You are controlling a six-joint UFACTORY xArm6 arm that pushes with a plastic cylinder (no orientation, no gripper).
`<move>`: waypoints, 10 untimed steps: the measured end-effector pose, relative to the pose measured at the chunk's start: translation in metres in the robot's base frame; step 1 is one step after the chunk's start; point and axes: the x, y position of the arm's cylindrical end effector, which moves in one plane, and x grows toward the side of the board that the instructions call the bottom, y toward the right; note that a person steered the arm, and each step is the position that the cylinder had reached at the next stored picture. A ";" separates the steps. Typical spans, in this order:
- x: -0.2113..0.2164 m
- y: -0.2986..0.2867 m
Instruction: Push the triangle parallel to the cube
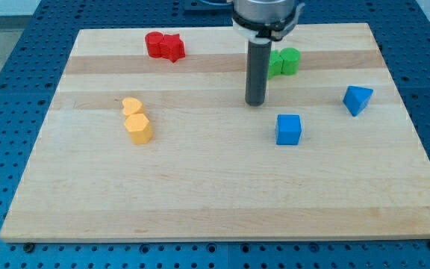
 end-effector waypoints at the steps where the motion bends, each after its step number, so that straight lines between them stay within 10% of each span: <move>1: -0.024 0.035; 4: -0.038 0.198; 10: 0.049 0.124</move>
